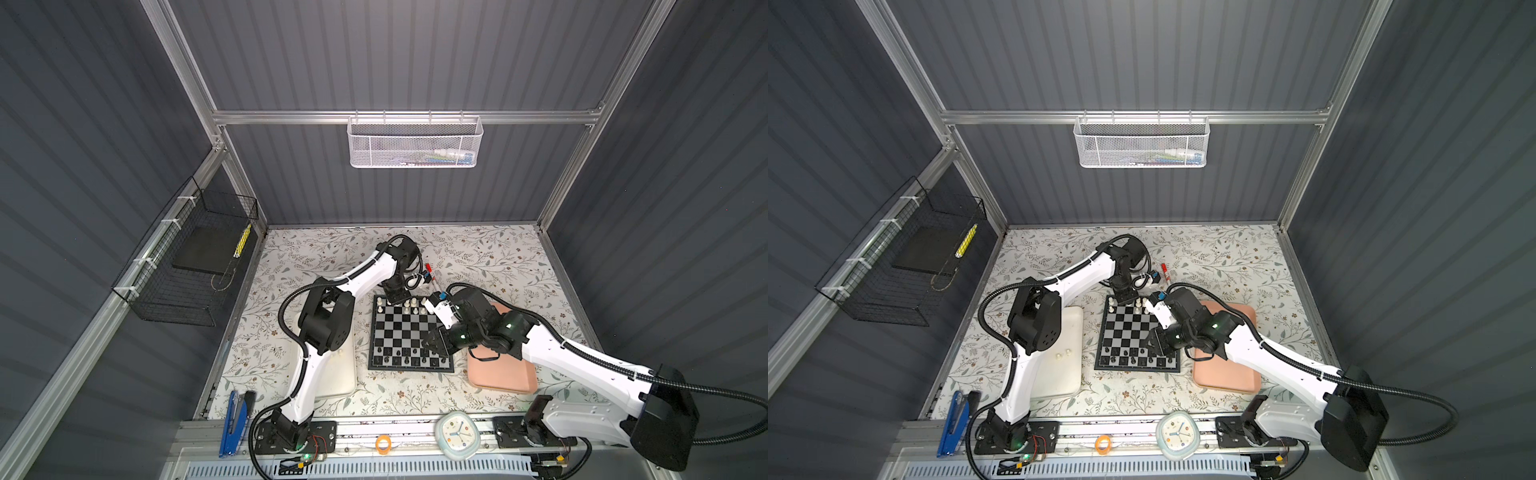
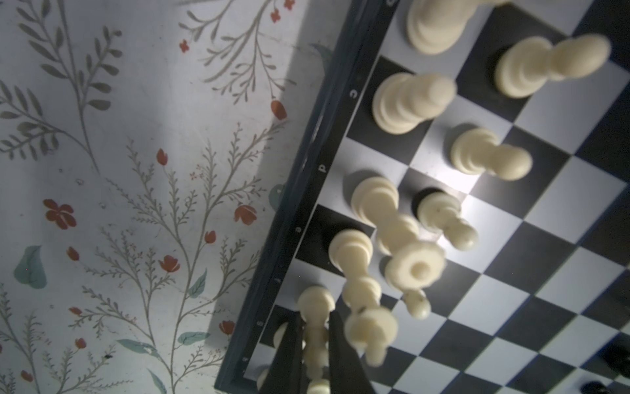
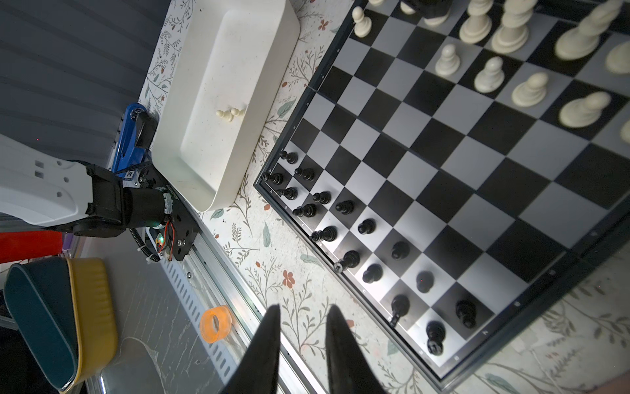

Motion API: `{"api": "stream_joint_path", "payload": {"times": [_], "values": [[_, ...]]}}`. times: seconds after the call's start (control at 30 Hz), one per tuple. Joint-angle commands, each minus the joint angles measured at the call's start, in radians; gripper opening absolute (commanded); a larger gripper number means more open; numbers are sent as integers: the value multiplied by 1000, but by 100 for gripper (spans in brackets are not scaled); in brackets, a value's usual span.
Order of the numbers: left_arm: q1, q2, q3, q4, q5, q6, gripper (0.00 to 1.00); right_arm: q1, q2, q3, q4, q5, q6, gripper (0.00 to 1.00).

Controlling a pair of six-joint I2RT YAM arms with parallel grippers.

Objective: Set up the chess pieces on the board
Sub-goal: 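Lower the white pawn onto an empty square in the white rows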

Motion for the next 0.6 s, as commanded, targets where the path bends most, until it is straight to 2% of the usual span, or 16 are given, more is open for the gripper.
{"api": "stream_joint_path", "payload": {"times": [0.0,0.57], "values": [[-6,9,-13,-11,2,23,17,3,-4,-11,-1,7,4,26],[-7,1,1,-11,0,21,33,4,-7,-14,2,9,4,27]]}}
